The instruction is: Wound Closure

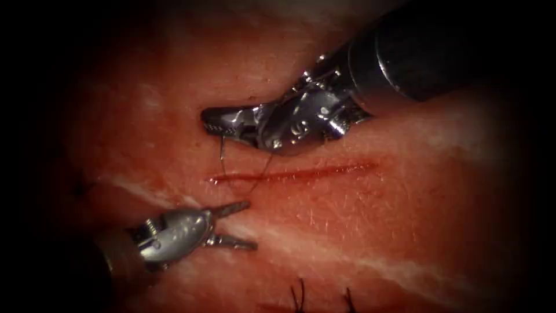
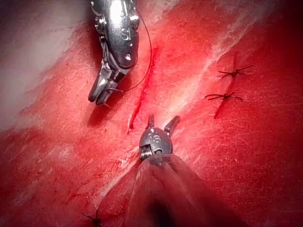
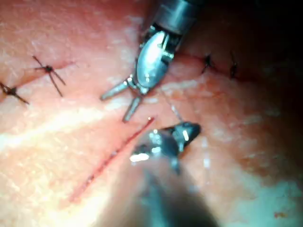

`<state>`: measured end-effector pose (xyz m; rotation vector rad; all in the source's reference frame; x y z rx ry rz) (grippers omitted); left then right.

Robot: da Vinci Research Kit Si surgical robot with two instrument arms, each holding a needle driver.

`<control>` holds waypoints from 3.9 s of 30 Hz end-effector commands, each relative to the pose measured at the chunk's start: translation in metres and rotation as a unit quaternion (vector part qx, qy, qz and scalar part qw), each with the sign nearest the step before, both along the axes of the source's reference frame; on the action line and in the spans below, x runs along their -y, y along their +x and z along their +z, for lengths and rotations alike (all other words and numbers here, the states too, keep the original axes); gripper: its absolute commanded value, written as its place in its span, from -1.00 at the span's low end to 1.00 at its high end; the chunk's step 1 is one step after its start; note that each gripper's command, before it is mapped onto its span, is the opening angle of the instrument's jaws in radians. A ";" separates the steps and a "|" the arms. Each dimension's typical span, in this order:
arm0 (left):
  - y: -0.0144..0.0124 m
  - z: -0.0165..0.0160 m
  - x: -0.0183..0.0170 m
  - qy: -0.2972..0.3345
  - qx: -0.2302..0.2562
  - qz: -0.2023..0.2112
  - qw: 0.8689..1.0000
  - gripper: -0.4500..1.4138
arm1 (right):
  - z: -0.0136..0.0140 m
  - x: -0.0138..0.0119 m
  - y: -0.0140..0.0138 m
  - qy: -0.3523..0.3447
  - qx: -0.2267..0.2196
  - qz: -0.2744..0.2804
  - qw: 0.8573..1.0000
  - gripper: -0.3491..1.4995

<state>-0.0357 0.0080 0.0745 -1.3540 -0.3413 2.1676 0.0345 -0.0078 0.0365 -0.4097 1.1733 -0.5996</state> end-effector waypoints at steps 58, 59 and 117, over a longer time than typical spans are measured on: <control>0.0002 0.0007 0.0006 0.002 0.004 0.005 1.000 -0.35 | 0.0094 0.0066 -0.0031 0.153 0.025 0.052 0.987 -1.00; 0.0002 0.0007 0.0006 0.002 0.004 0.005 1.000 -0.35 | 0.0095 0.0067 -0.0031 0.153 0.027 0.052 0.987 -1.00; 0.0020 0.0007 0.0009 0.016 0.004 0.012 1.000 -0.38 | 0.0122 0.0106 -0.0051 0.095 0.051 -0.024 0.994 -1.00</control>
